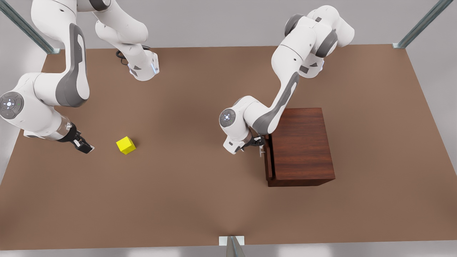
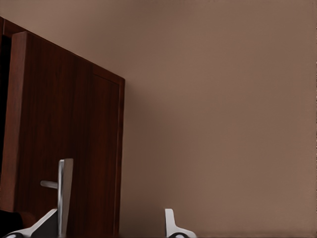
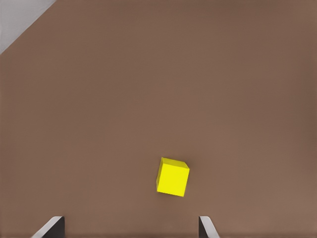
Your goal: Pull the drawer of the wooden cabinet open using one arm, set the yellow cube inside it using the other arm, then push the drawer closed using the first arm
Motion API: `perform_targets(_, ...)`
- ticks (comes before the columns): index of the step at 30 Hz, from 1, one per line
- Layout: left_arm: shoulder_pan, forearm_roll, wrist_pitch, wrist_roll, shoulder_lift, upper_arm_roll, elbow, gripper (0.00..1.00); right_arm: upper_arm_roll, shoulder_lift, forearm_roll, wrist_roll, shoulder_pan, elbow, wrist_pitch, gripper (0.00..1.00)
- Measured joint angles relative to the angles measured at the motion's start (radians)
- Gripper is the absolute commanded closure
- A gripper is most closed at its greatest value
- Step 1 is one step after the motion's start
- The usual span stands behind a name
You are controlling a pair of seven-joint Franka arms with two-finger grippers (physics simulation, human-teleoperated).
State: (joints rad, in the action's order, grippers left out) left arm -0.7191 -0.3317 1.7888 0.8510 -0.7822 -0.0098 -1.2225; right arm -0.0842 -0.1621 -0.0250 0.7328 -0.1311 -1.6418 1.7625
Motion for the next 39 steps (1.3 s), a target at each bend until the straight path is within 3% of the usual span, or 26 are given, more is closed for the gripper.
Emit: perform_targets(39, -0.029, 0.026, 0.100, 0.087, -0.032, -0.029, 0.041, 0.00, 0.000, -0.003, -0.003, 0.013, 0.001, 0.000, 0.000, 0.00)
